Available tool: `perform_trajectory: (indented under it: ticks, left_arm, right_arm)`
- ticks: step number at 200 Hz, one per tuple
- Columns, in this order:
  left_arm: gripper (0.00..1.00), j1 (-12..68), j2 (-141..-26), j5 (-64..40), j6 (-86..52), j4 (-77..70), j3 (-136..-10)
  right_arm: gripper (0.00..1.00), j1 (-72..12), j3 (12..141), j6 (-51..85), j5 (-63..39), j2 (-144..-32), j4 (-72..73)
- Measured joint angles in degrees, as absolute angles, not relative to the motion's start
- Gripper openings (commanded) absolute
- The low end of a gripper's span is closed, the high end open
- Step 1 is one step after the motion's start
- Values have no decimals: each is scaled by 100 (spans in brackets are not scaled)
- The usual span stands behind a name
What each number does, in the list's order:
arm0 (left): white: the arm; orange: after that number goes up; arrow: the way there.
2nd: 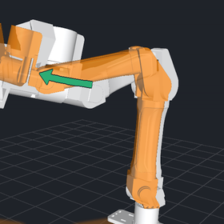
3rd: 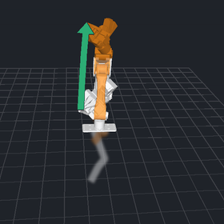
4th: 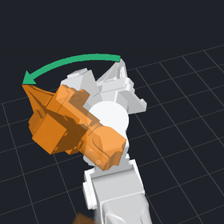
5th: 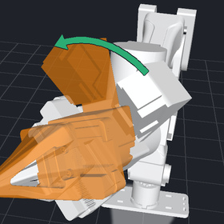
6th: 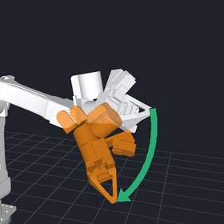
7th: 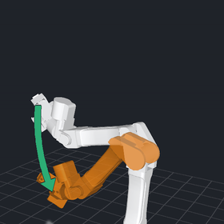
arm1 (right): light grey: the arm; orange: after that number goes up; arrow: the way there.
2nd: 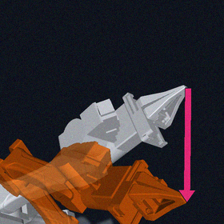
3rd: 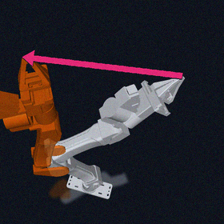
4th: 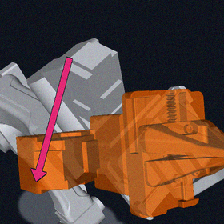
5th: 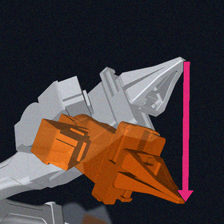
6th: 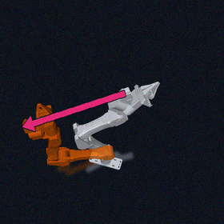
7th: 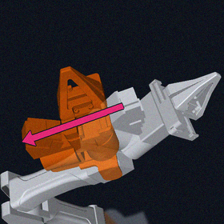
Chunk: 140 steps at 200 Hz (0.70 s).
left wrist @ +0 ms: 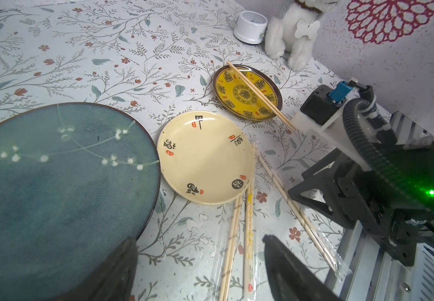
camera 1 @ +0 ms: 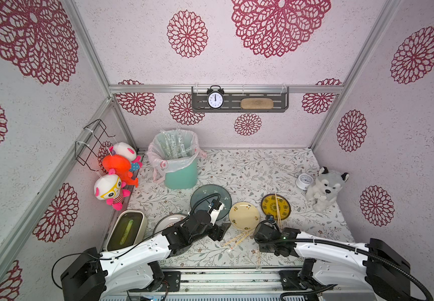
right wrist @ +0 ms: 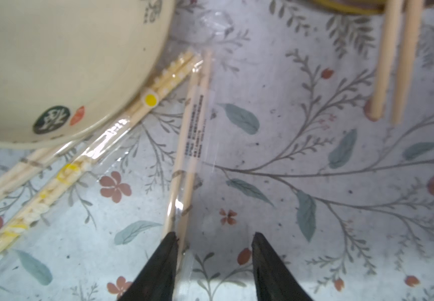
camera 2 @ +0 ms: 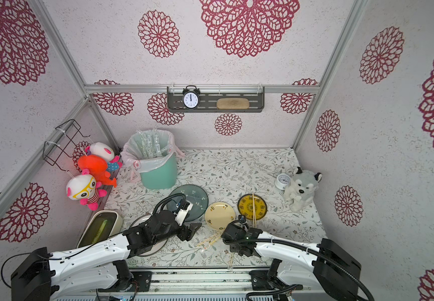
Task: Remove the packaging of disposable chopsticks
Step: Pick up the disposable chopsticks from the center of the board.
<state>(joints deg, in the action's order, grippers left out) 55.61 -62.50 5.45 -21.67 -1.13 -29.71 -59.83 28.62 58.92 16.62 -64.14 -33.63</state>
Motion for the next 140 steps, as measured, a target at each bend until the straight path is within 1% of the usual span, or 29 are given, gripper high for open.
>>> perform_trajectory:
  ticks: [31,74,108,129,140]
  left_arm:
    - [79,5561,-6294,543,-2165,-150,-2971]
    - [79,5561,-6386,543,-2167,-248,-2971]
    - [79,5561,-6420,537,-2167,-294,-2963]
    - [79,5561,-6420,532,-2169,-405,-2895]
    - [79,5561,-6420,532,-2169,-447,-2838]
  right_arm:
    - [52,-5959,3026,5732,1675,-6283,-3374]
    - [52,-5848,3083,5605,1527,-6740,-3002]
    - [43,-5655,2895,5581,1380,-6779,-2915]
    - [31,-5496,2845,5511,1319,-6772,-2766]
    - [29,-5380,2832,5459,1278,-6792,-2674]
